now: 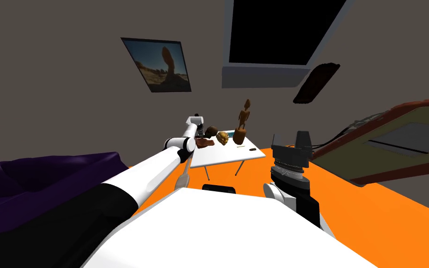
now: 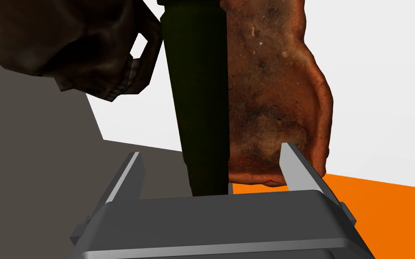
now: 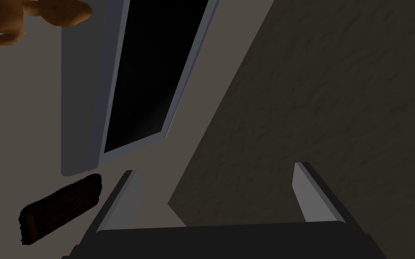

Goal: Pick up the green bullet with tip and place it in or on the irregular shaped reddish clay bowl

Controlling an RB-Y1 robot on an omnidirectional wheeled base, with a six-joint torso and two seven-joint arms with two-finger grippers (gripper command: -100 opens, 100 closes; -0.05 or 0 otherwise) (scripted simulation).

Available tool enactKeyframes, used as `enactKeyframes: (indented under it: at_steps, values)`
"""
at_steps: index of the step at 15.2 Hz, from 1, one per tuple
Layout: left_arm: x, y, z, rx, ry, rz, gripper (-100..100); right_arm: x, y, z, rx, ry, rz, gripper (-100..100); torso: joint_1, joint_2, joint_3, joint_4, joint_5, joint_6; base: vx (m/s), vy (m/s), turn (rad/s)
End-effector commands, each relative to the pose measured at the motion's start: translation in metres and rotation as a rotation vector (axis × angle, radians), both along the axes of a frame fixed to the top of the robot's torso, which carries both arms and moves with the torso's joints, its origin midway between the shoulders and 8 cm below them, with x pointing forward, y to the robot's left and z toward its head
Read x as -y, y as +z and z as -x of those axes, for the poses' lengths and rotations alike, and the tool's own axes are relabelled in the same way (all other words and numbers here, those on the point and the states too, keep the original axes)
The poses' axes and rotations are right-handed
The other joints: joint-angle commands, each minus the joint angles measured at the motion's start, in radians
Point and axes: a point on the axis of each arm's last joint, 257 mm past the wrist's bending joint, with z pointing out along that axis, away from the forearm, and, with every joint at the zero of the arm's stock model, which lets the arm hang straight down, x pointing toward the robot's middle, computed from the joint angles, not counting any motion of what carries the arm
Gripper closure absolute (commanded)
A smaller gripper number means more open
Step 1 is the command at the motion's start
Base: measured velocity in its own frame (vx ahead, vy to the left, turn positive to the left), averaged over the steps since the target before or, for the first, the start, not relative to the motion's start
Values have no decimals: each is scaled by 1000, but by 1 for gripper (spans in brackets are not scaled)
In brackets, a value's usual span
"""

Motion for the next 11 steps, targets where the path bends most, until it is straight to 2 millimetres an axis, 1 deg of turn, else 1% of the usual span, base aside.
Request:
enactKeyframes:
  at_steps: [1,3,4,5,6,11]
  values:
    - [-4,11,1,-9,-1,0,-100,0,0,0,0,0,0,0,0,0,0,0,0,0,25,-32,-3]
    - [-8,20,2,-12,-1,0,-100,0,0,0,0,0,0,0,-1,0,0,0,0,0,18,-29,1]
    - [-11,29,3,-15,-1,1,-100,0,0,0,0,0,0,0,-2,0,0,0,0,0,23,-32,-6]
    - [-13,33,3,-17,-1,2,-100,0,0,0,0,0,0,0,-2,0,0,0,0,0,26,-34,-5]
    - [-10,26,2,-14,0,1,-100,0,0,0,0,0,0,0,-2,-1,0,0,-1,0,17,-20,2]
    - [-10,27,2,-15,-1,1,-100,0,0,0,0,0,0,0,0,1,0,0,0,0,1,-1,0]
